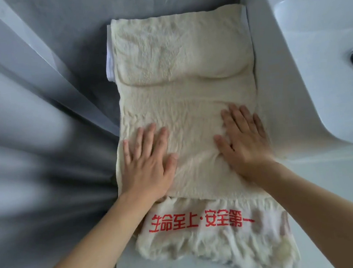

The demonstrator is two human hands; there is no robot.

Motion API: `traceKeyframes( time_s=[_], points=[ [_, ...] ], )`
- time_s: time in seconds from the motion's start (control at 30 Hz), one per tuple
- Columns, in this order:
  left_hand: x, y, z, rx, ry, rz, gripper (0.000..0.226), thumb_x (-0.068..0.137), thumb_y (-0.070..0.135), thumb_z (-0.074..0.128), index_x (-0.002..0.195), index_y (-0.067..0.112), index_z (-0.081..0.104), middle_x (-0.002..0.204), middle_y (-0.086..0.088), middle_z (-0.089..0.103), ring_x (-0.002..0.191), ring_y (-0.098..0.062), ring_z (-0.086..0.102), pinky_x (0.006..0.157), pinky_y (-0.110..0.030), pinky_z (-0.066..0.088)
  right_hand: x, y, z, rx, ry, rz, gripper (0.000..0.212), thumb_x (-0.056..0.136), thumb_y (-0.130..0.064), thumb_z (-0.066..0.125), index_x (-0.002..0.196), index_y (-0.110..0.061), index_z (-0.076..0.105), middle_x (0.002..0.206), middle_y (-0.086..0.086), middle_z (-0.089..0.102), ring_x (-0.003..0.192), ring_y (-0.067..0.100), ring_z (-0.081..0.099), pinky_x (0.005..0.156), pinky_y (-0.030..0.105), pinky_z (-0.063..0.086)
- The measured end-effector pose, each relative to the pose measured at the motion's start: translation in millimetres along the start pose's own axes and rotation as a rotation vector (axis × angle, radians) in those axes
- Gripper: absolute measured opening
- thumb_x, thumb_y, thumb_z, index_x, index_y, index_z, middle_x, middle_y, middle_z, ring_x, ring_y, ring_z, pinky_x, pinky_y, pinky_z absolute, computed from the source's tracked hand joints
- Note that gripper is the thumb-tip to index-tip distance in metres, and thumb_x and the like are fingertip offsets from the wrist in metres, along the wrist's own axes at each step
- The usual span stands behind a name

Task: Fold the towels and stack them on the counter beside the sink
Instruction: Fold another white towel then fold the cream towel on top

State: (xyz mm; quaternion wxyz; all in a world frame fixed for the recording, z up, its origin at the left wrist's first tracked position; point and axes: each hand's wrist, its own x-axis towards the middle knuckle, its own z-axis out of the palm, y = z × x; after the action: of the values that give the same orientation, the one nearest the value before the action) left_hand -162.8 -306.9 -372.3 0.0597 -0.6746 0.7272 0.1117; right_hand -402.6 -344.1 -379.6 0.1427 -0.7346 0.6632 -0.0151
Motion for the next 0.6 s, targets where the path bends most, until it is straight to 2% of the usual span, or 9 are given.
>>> traceKeyframes(
  time_s=[0.07,0.13,0.2,0.27,0.33,0.4,0.5,0.6],
  points=[
    [4.7,-4.0,3.2,-0.007,0.017,0.011,0.070,0.094,0.059,0.002,0.159,0.034,-0.009,0.167,0.004,-0.016,0.152,-0.019,-0.020,0.122,-0.050,-0.012,-1.2,1.1,-0.6,0.041,0.013,-0.014,0.072,0.092,-0.059,0.015,0.157,-0.027,0.006,0.164,-0.005,-0.006,0.150,0.012,-0.011,0.121,0.035,-0.009],
    [3.2,-1.9,-4.0,-0.062,0.089,0.036,0.067,0.096,0.053,0.018,0.159,0.028,0.016,0.168,-0.003,0.008,0.155,-0.025,0.002,0.124,-0.052,0.000,-8.4,0.5,-3.4,0.125,0.051,-0.002,0.072,0.094,-0.056,0.022,0.157,-0.025,0.005,0.164,-0.003,-0.007,0.150,0.015,-0.008,0.122,0.035,-0.004],
    [-12.1,-0.7,-10.0,-0.145,0.278,-0.003,0.058,0.093,0.039,0.042,0.146,0.016,0.044,0.152,-0.012,0.039,0.139,-0.032,0.035,0.117,-0.050,0.025,-24.5,-3.4,-10.4,0.245,0.129,0.091,0.073,0.095,-0.051,0.039,0.156,-0.020,0.013,0.163,0.005,0.006,0.148,0.023,0.007,0.120,0.037,0.006],
    [-38.9,-3.3,-14.0,-0.313,0.441,-0.241,0.046,0.085,0.022,0.056,0.128,0.008,0.055,0.130,-0.017,0.050,0.116,-0.037,0.045,0.100,-0.045,0.035,-44.5,-5.3,-16.6,0.277,0.191,0.244,0.068,0.090,-0.043,0.058,0.146,-0.012,0.033,0.149,0.016,0.032,0.136,0.034,0.027,0.114,0.041,0.020],
    [-65.8,-5.5,-18.0,-0.606,0.333,-0.570,0.030,0.085,0.019,0.059,0.112,0.007,0.053,0.118,-0.015,0.051,0.107,-0.035,0.049,0.087,-0.039,0.038,-59.0,-5.3,-25.2,0.251,0.081,0.376,0.051,0.087,-0.041,0.060,0.126,-0.010,0.048,0.128,0.016,0.050,0.123,0.037,0.043,0.103,0.041,0.033],
    [-84.3,-4.4,-19.7,-0.775,0.172,-0.756,0.023,0.085,0.026,0.058,0.099,0.010,0.048,0.107,-0.010,0.057,0.092,-0.030,0.055,0.070,-0.033,0.038,-65.2,-6.3,-32.9,0.267,-0.119,0.461,0.039,0.088,-0.041,0.058,0.110,-0.010,0.052,0.113,0.014,0.057,0.113,0.036,0.052,0.087,0.037,0.039],
    [-95.2,0.3,-20.2,-0.840,0.081,-0.797,0.025,0.085,0.026,0.057,0.095,0.004,0.051,0.083,-0.003,0.059,0.069,-0.022,0.054,0.055,-0.029,0.033,-67.7,-5.5,-41.8,0.323,-0.265,0.474,0.024,0.084,-0.030,0.058,0.092,-0.007,0.060,0.092,0.013,0.059,0.091,0.034,0.058,0.070,0.029,0.038],
    [-92.3,1.2,-21.6,-1.023,-0.043,-0.842,0.019,0.081,0.015,0.060,0.072,-0.002,0.058,0.059,-0.008,0.053,0.053,-0.024,0.050,0.051,-0.026,0.033,-67.0,5.8,-50.1,0.659,-0.218,0.552,0.023,0.083,-0.022,0.067,0.095,-0.004,0.060,0.090,0.014,0.062,0.085,0.035,0.063,0.065,0.039,0.051]
  ],
)
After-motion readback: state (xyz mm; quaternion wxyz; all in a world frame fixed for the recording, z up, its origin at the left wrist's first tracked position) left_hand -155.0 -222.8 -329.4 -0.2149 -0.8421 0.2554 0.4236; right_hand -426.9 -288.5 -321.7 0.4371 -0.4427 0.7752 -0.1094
